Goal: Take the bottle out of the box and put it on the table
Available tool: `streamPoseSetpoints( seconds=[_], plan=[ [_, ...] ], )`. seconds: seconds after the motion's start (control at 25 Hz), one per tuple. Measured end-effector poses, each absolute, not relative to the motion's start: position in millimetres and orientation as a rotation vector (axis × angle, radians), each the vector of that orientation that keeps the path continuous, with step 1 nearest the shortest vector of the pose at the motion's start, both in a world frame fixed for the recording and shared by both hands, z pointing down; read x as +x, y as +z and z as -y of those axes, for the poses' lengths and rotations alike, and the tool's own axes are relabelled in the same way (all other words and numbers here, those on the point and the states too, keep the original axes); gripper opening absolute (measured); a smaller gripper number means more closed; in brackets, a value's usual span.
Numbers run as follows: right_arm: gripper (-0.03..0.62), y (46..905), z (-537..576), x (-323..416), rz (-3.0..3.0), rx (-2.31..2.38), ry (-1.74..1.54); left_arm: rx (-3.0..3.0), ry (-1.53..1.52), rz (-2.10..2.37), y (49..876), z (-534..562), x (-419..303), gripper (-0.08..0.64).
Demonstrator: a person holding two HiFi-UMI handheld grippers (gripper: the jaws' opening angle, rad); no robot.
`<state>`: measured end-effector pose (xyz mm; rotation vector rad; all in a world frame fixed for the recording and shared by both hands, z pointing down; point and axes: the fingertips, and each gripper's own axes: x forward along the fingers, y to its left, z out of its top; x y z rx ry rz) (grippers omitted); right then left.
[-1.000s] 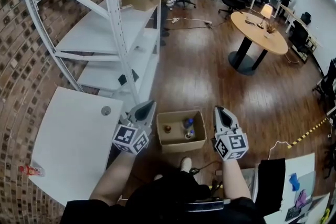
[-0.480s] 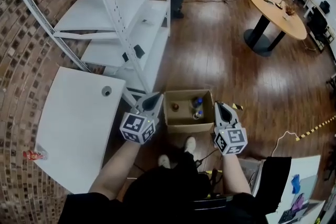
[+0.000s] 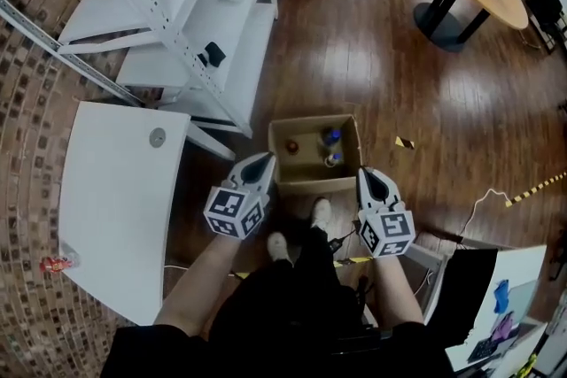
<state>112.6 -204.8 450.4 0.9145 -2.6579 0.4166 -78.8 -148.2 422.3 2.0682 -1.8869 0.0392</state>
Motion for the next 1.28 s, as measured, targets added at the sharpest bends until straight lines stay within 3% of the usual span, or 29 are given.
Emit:
streamPoseSetpoints(
  seconds=[0.6, 1.28],
  plan=[
    [0.003, 483.6, 295.5, 123.4, 2.625, 0.890, 0.480, 2.119, 0.119, 1.769, 469.6, 244.5, -47.3, 0.000],
    [0.003, 634.0, 330.0, 67.4, 2.582, 0.823, 0.465, 2.141, 0.221, 1.641, 622.7, 295.2, -60.8, 0.000]
  ],
)
